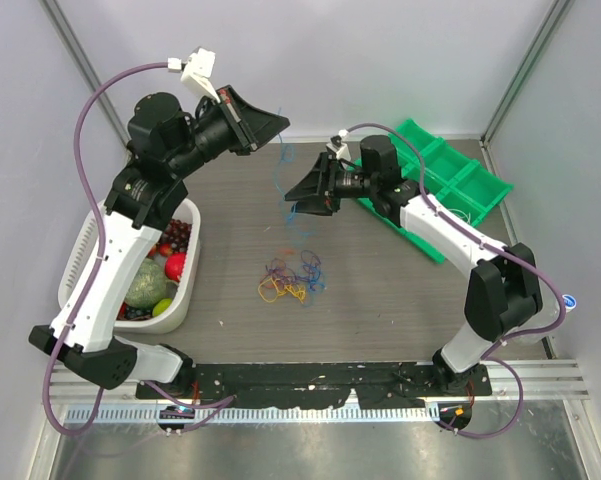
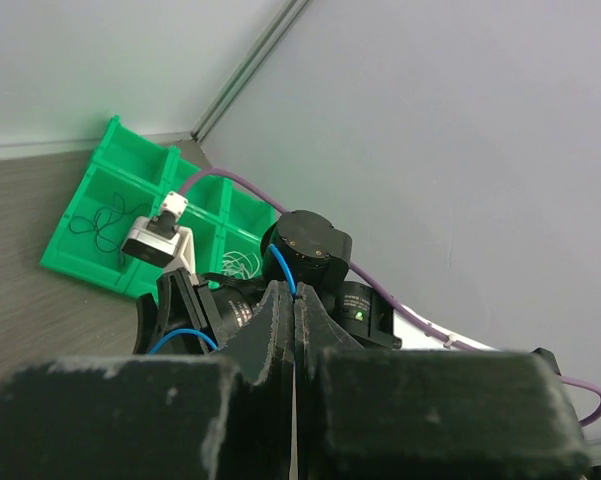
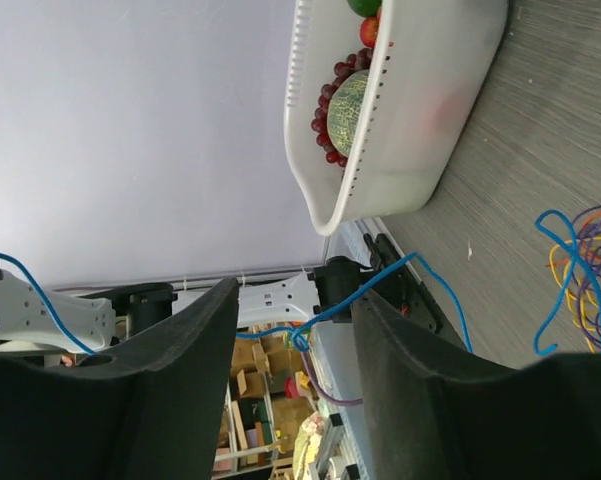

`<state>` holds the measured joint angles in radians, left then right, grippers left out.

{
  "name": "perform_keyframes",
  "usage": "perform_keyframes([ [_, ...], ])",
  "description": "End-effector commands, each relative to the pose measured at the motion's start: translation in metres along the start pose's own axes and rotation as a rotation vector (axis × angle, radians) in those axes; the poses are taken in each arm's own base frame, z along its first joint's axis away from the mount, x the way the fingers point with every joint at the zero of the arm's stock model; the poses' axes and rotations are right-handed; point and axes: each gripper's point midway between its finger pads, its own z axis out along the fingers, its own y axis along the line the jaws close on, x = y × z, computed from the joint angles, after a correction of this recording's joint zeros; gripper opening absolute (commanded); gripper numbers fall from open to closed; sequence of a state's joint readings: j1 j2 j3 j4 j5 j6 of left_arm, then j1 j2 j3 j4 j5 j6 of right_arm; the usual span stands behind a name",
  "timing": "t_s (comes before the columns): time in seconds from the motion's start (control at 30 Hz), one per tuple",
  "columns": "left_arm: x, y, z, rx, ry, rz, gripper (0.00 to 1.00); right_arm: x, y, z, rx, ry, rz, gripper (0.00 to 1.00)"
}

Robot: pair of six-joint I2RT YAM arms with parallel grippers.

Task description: Untangle the cables

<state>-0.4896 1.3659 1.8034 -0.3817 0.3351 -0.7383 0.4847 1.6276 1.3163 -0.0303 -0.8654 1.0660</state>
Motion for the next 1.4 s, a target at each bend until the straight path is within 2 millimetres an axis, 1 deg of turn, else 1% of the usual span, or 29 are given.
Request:
perform_keyframes([
  [0.0, -0.010, -0.014, -0.005, 0.052, -0.034, 0.004, 0.00, -0.003, 0.049, 0.005, -0.117, 0.011, -0.087, 0.49],
  [0.03, -0.009, -0.013, -0.004, 0.049, -0.031, 0.002, 0.00, -0.003, 0.048, 0.008, -0.117, 0.014, -0.085, 0.46],
  [0.07, -0.010, -0.015, -0.006, 0.051, -0.033, 0.005, 0.00, -0.003, 0.052, 0.009, -0.125, 0.017, -0.093, 0.39],
  [0.1, -0.009, -0.013, -0.007, 0.046, -0.032, 0.005, 0.00, -0.003, 0.054, 0.009, -0.127, 0.018, -0.095, 0.34],
  [0.13, -0.009, -0.013, -0.007, 0.043, -0.033, 0.007, 0.00, -0.003, 0.054, 0.009, -0.128, 0.019, -0.098, 0.21],
  [0.17, -0.007, -0.011, -0.007, 0.036, -0.030, 0.005, 0.00, -0.002, 0.055, 0.009, -0.131, 0.021, -0.104, 0.16],
  [0.2, -0.006, -0.009, -0.007, 0.030, -0.027, 0.003, 0.00, -0.002, 0.057, 0.008, -0.135, 0.024, -0.116, 0.07],
  [0.27, 0.000, -0.004, -0.006, 0.015, -0.010, -0.012, 0.00, -0.002, 0.063, 0.006, -0.155, 0.016, -0.137, 0.01],
  [0.37, 0.007, 0.009, -0.006, -0.047, 0.009, -0.032, 0.00, -0.004, 0.068, 0.003, -0.167, -0.010, -0.179, 0.01],
  [0.47, 0.017, 0.031, -0.010, -0.152, 0.036, -0.054, 0.00, -0.005, 0.079, -0.002, -0.194, -0.038, -0.221, 0.01],
  [0.57, 0.031, 0.047, -0.011, -0.206, 0.082, -0.086, 0.00, -0.009, 0.090, -0.007, -0.217, -0.078, -0.260, 0.01],
  [0.63, 0.043, 0.052, -0.009, -0.207, 0.128, -0.124, 0.00, -0.012, 0.094, -0.009, -0.225, -0.105, -0.276, 0.01],
  [0.67, 0.049, 0.054, -0.007, -0.205, 0.148, -0.140, 0.00, -0.012, 0.099, -0.012, -0.237, -0.117, -0.289, 0.01],
  [0.73, 0.054, 0.053, -0.005, -0.186, 0.163, -0.154, 0.00, -0.016, 0.103, -0.015, -0.247, -0.144, -0.294, 0.01],
  [0.77, 0.053, 0.051, -0.005, -0.180, 0.163, -0.154, 0.01, -0.020, 0.100, -0.017, -0.241, -0.162, -0.284, 0.01],
  [0.83, 0.053, 0.050, -0.006, -0.175, 0.163, -0.154, 0.07, -0.022, 0.103, -0.022, -0.258, -0.185, -0.278, 0.01],
  [0.87, 0.053, 0.050, -0.006, -0.173, 0.166, -0.155, 0.10, -0.027, 0.104, -0.026, -0.266, -0.213, -0.286, 0.01],
  [0.9, 0.054, 0.050, -0.006, -0.169, 0.171, -0.157, 0.13, -0.028, 0.101, -0.027, -0.268, -0.220, -0.260, 0.01],
  [0.93, 0.055, 0.050, -0.006, -0.167, 0.176, -0.162, 0.17, -0.032, 0.107, -0.032, -0.289, -0.249, -0.275, 0.01],
  [0.97, 0.056, 0.049, -0.005, -0.164, 0.181, -0.164, 0.20, -0.033, 0.104, -0.032, -0.291, -0.251, -0.250, 0.01],
  [1.0, 0.057, 0.051, -0.005, -0.168, 0.188, -0.171, 0.24, -0.034, 0.107, -0.034, -0.304, -0.261, -0.256, 0.01],
  [1.07, 0.059, 0.051, -0.003, -0.169, 0.199, -0.181, 0.37, -0.036, 0.109, -0.034, -0.312, -0.258, -0.250, 0.01],
  [1.13, 0.059, 0.049, -0.002, -0.160, 0.211, -0.179, 0.48, -0.036, 0.112, -0.034, -0.330, -0.260, -0.253, 0.01],
  [1.2, 0.055, 0.046, -0.004, -0.153, 0.211, -0.171, 0.60, -0.037, 0.113, -0.036, -0.335, -0.269, -0.260, 0.01],
  [1.27, 0.051, 0.042, -0.006, -0.143, 0.202, -0.153, 0.69, -0.037, 0.112, -0.037, -0.346, -0.274, -0.253, 0.01],
  [1.3, 0.048, 0.039, -0.009, -0.135, 0.192, -0.142, 0.73, -0.040, 0.115, -0.040, -0.367, -0.288, -0.265, 0.01],
  [1.33, 0.046, 0.038, -0.011, -0.135, 0.184, -0.133, 0.76, -0.040, 0.112, -0.040, -0.369, -0.285, -0.241, 0.01],
  [1.37, 0.043, 0.039, -0.014, -0.142, 0.177, -0.125, 0.81, -0.044, 0.114, -0.043, -0.386, -0.306, -0.252, 0.01],
])
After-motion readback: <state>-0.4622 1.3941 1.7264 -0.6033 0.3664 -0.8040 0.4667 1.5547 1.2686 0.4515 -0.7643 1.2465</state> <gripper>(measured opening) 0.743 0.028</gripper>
